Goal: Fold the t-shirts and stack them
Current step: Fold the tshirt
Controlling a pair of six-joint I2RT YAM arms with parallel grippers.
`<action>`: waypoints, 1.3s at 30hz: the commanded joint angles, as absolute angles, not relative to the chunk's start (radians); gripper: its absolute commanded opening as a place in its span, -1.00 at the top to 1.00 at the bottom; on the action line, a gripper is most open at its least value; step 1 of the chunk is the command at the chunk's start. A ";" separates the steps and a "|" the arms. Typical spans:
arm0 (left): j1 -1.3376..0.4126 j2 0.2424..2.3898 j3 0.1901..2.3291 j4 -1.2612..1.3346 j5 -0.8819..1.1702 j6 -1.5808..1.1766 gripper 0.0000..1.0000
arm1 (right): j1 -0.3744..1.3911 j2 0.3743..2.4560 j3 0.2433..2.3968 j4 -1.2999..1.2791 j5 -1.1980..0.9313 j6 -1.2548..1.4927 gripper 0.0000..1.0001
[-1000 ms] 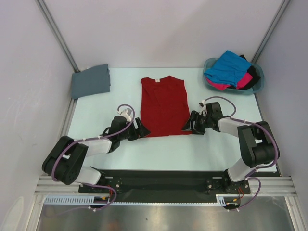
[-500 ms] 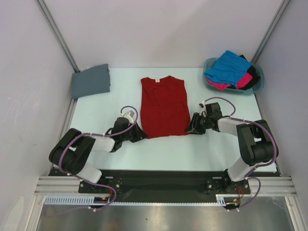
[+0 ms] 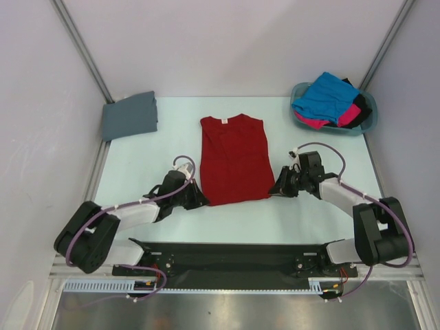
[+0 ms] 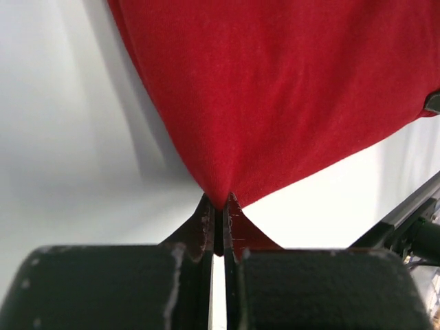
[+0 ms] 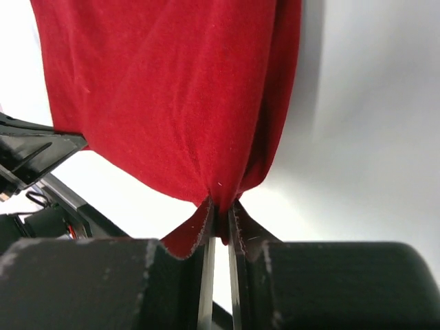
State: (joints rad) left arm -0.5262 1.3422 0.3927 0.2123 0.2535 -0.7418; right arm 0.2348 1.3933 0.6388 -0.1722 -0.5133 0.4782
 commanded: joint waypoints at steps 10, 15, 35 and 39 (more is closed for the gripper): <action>-0.699 0.993 0.437 -0.165 0.083 -0.807 0.99 | 0.386 1.020 0.615 -0.439 -0.344 0.555 0.75; -0.713 0.893 0.518 -0.303 0.026 -0.805 0.99 | 0.429 0.956 0.672 -0.505 -0.284 0.561 0.74; -0.674 1.275 0.940 -0.304 -0.167 -0.594 0.99 | 0.377 1.388 1.098 -0.382 -0.244 0.402 0.78; -0.608 1.367 1.018 -0.276 -0.132 -0.561 0.99 | 0.350 1.494 1.178 -0.356 -0.268 0.390 0.79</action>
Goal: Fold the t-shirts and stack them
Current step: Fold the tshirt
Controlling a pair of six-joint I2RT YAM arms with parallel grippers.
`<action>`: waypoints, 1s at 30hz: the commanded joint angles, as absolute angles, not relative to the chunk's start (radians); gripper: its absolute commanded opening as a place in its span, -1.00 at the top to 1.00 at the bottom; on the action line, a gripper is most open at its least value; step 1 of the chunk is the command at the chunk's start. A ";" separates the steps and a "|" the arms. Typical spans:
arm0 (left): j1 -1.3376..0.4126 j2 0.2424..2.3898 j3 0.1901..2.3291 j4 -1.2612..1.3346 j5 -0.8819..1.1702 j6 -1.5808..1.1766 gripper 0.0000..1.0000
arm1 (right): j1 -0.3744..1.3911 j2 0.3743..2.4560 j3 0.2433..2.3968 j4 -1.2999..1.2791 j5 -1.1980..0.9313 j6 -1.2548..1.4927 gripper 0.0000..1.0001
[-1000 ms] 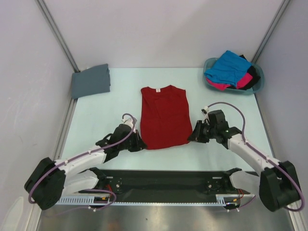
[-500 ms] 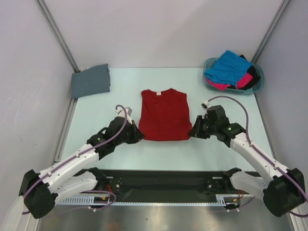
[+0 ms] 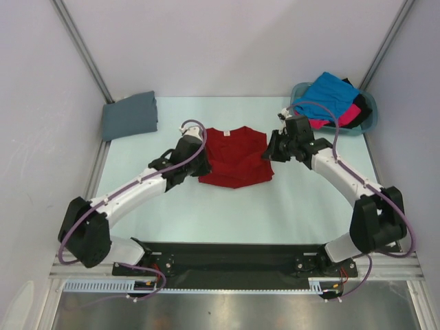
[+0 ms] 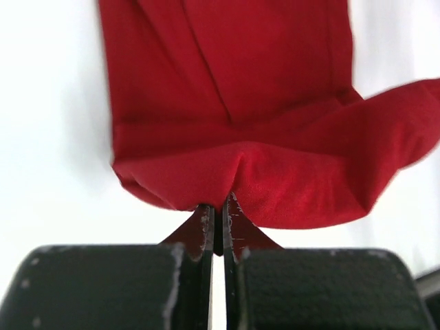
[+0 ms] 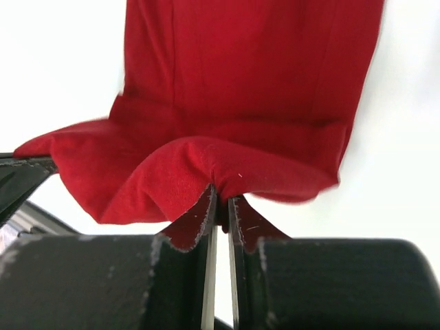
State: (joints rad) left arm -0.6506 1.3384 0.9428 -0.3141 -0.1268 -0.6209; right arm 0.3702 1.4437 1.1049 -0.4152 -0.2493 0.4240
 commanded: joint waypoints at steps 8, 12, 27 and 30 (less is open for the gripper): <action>-0.469 1.583 1.192 -0.259 -0.086 -0.494 0.99 | 0.299 1.699 1.363 -0.325 -0.334 0.382 0.80; -0.428 1.704 1.322 -0.259 -0.051 -0.466 0.99 | 0.275 1.822 1.457 -0.333 -0.351 0.373 0.81; -0.328 2.089 1.701 -0.285 0.087 -0.460 0.88 | 0.212 2.180 1.833 -0.387 -0.417 0.357 0.74; -0.315 2.132 1.746 -0.281 0.090 -0.450 0.71 | 0.199 2.220 1.867 -0.385 -0.413 0.353 0.57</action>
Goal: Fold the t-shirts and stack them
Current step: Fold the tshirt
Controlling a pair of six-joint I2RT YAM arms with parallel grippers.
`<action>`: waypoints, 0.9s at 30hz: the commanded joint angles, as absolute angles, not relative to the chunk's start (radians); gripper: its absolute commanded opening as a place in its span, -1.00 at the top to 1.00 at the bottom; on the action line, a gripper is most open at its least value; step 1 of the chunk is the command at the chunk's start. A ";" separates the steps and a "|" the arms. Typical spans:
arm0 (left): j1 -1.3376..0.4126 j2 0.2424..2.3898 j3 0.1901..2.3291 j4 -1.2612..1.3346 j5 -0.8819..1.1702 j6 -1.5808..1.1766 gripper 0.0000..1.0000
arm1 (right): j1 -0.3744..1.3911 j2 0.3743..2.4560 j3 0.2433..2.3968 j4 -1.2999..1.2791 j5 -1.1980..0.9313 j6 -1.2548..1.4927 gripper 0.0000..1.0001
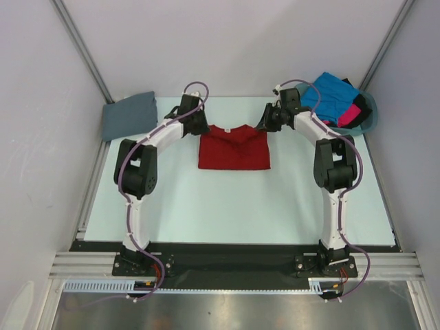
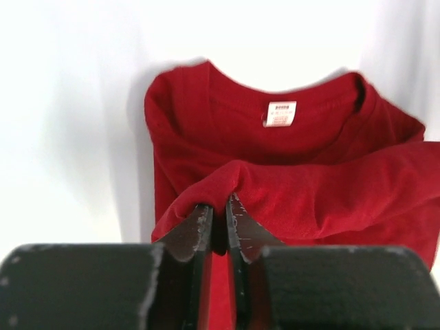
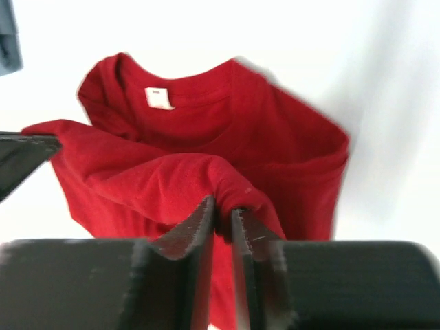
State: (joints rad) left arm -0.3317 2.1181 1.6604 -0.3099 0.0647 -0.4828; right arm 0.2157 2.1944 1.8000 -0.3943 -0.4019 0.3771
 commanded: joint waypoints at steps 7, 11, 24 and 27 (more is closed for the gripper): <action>-0.287 2.154 1.785 -0.181 0.089 -0.425 -0.59 | 0.186 2.243 1.882 -0.299 -0.319 0.286 -0.09; -0.282 2.129 1.805 -0.166 0.081 -0.410 -0.75 | 0.184 2.232 1.933 -0.298 -0.278 0.246 -0.11; -0.305 2.040 1.660 -0.124 0.524 -0.486 -0.70 | 0.245 2.140 1.890 -0.404 -0.471 0.314 0.03; -0.314 2.029 1.586 -0.083 0.572 -0.503 -0.68 | 0.249 2.131 1.824 -0.373 -0.524 0.337 0.07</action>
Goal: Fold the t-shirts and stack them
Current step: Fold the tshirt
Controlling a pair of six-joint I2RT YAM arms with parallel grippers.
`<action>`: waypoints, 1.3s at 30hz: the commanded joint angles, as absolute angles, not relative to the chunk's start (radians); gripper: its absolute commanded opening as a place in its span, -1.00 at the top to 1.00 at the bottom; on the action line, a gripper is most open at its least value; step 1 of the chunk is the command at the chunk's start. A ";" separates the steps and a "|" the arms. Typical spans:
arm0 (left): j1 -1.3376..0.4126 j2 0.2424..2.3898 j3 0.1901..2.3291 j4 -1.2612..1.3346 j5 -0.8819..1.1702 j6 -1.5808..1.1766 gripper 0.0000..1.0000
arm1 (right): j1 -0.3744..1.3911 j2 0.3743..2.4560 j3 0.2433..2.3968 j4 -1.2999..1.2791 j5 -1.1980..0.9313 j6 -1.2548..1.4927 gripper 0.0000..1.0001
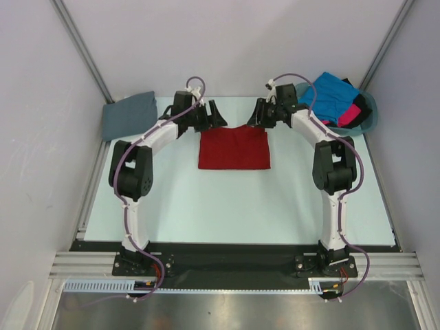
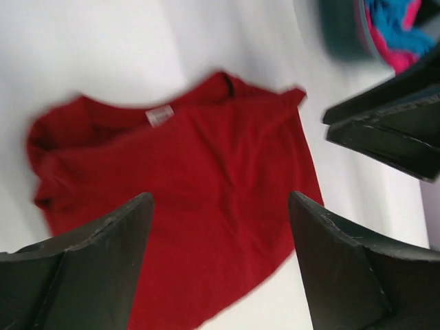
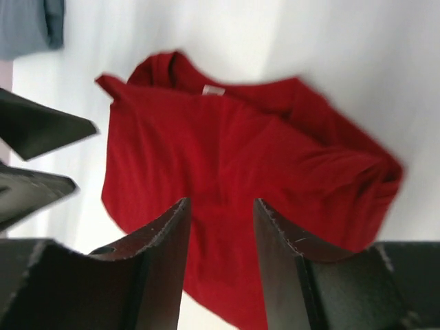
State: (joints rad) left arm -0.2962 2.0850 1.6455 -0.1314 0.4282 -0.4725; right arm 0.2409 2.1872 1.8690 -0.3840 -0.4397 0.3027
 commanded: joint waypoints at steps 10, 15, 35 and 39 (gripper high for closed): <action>-0.313 2.202 1.678 -0.146 0.591 -0.512 -0.64 | 0.239 2.252 1.856 -0.351 -0.563 0.371 0.09; -0.295 2.298 1.772 -0.190 0.581 -0.505 -0.63 | 0.222 2.342 1.933 -0.376 -0.572 0.387 0.13; -0.189 2.476 1.957 -0.212 0.486 -0.491 -0.62 | 0.118 2.534 2.098 -0.373 -0.463 0.367 0.15; -0.176 2.474 1.948 -0.192 0.471 -0.486 -0.64 | 0.109 2.548 2.129 -0.380 -0.422 0.348 0.15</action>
